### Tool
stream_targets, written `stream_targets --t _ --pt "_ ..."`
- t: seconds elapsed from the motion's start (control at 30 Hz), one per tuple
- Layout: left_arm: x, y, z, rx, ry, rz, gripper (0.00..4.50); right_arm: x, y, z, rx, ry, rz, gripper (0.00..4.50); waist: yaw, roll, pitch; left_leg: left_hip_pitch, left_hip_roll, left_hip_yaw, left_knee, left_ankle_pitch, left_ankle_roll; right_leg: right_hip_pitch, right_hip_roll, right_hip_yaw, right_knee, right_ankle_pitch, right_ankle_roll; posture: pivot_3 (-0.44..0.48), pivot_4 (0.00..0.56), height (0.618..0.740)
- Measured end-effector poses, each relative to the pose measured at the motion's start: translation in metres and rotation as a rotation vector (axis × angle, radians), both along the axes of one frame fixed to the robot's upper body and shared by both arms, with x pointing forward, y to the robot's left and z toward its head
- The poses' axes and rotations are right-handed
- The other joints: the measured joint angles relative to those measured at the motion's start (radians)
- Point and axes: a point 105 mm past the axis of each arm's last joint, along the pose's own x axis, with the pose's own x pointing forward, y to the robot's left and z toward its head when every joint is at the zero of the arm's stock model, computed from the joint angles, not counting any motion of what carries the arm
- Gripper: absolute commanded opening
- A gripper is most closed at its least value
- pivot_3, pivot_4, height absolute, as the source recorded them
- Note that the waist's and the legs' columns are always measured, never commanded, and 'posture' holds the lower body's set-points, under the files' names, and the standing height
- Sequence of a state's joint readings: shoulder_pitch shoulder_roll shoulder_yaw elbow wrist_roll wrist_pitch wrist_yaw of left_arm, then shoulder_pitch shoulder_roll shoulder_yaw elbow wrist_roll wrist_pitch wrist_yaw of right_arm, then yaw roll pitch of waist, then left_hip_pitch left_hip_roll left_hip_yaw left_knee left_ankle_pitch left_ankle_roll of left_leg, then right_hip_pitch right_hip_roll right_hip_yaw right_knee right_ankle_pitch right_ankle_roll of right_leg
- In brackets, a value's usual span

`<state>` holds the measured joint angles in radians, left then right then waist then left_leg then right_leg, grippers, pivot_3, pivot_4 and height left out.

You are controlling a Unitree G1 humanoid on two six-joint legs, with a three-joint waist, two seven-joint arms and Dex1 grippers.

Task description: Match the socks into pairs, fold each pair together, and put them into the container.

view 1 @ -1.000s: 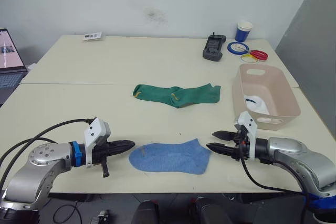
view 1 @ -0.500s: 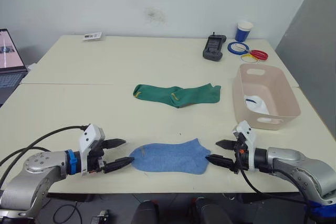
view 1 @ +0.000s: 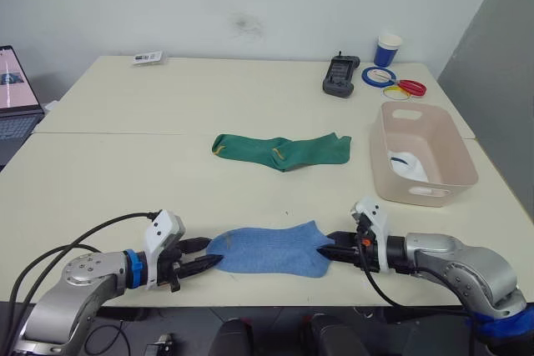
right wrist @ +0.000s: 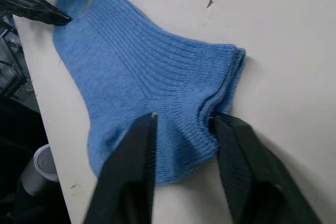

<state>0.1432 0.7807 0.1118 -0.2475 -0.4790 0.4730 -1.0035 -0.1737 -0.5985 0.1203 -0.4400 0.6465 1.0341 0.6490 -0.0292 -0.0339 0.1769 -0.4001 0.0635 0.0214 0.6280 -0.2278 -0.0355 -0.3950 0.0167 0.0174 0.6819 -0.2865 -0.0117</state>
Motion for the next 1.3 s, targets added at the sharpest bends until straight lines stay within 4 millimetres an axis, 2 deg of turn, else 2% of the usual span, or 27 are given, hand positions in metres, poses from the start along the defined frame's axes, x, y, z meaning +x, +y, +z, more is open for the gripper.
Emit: stream_targets --t 0.07,0.1,0.47,0.73,0.77,0.8,0.83,1.03,1.07,1.17,1.23,1.27,1.3 --pt "0.001 0.0 -0.001 0.004 -0.002 0.006 0.37 0.002 0.0 -0.001 0.004 0.006 -0.008 0.0 0.0 0.0 0.0 0.0 0.0 0.0 0.0 0.0 0.0 0.0 0.0 0.0 0.0 0.0 0.0 0.0 0.15 0.74" --pt "0.001 -0.002 -0.001 0.001 -0.002 0.004 0.05 0.003 -0.001 -0.002 0.005 0.008 -0.013 0.0 0.0 0.0 0.0 0.0 0.0 0.0 0.0 0.0 0.0 0.0 0.0 0.0 0.0 0.0 0.0 0.0 0.15 0.74" --pt "0.026 -0.019 0.008 -0.038 -0.047 0.017 0.02 0.03 -0.015 0.004 -0.019 -0.025 -0.083 0.0 0.0 0.0 0.0 0.0 -0.001 0.0 0.0 0.0 0.0 0.0 0.001 0.0 0.0 0.001 0.001 0.0 0.15 0.74" --pt "0.027 -0.021 0.003 -0.03 -0.024 0.012 0.02 0.031 -0.018 0.004 -0.02 -0.02 -0.075 0.0 -0.001 0.0 0.0 0.0 0.0 0.0 0.0 0.0 0.0 0.0 0.001 0.0 0.0 0.001 0.001 0.0 0.15 0.74" --pt "0.027 -0.021 0.003 -0.029 -0.026 0.012 0.0 0.031 -0.018 0.004 -0.02 -0.021 -0.074 0.5 -0.001 0.0 0.0 0.0 0.0 0.0 0.0 0.0 0.0 0.0 0.001 0.0 0.0 0.001 0.001 0.0 0.15 0.74" --pt "0.027 -0.021 0.003 -0.028 -0.028 0.01 0.47 0.031 -0.018 0.004 -0.019 -0.022 -0.074 0.72 -0.001 0.0 0.0 0.0 0.0 0.0 0.0 0.0 0.0 0.0 0.001 0.0 0.0 0.001 0.001 0.0 0.15 0.74" --pt "0.026 -0.021 0.003 -0.028 -0.028 0.008 0.66 0.031 -0.018 0.004 -0.019 -0.022 -0.075 1.01 -0.001 0.0 0.0 0.0 0.0 0.0 0.0 0.0 0.0 0.0 0.001 0.0 0.0 0.001 0.001 0.0 0.15 0.74" --pt "0.024 -0.019 0.003 -0.048 -0.017 0.012 2.54 0.032 -0.025 0.005 -0.015 -0.028 -0.108 3.19 -0.001 0.0 0.0 0.0 0.0 0.0 0.0 0.0 0.0 0.0 0.001 0.0 0.0 0.001 0.001 0.0 0.15 0.74" --pt "0.024 -0.015 0.005 -0.052 -0.016 0.027 2.55 0.034 -0.029 0.007 -0.017 -0.038 -0.128 3.57 -0.001 0.0 0.0 0.0 0.0 0.0 0.0 0.0 0.0 0.0 0.001 0.0 0.0 0.001 0.001 0.0 0.15 0.74" --pt "0.025 0.005 0.018 -0.038 -0.044 0.074 2.55 0.036 -0.043 0.012 -0.021 -0.04 -0.182 3.57 -0.002 0.0 0.0 0.0 0.0 -0.001 0.0 0.0 0.0 0.0 0.001 -0.001 0.0 0.001 0.001 0.0 0.15 0.74" --pt "0.026 0.014 0.028 -0.026 -0.075 0.077 2.55 0.034 -0.044 0.013 -0.01 -0.024 -0.188 3.57 -0.001 0.0 0.0 0.0 0.0 -0.001 0.0 0.0 0.0 0.0 0.001 0.0 0.0 0.001 0.001 0.0 0.15 0.74" --pt "0.026 0.017 0.034 -0.016 -0.098 0.061 2.17 0.032 -0.043 0.013 -0.002 -0.01 -0.185 3.6 -0.001 0.0 0.0 0.0 0.0 -0.001 0.0 0.0 0.0 0.0 0.001 0.0 0.0 0.001 0.001 0.0 0.15 0.74" --pt "0.026 0.017 0.039 -0.01 -0.122 0.037 1.98 0.03 -0.043 0.011 0.0 0.006 -0.186 3.6 0.0 0.0 0.0 0.0 0.0 0.0 0.0 0.0 0.0 0.0 0.001 0.0 0.0 0.001 0.001 0.0 0.15 0.74"
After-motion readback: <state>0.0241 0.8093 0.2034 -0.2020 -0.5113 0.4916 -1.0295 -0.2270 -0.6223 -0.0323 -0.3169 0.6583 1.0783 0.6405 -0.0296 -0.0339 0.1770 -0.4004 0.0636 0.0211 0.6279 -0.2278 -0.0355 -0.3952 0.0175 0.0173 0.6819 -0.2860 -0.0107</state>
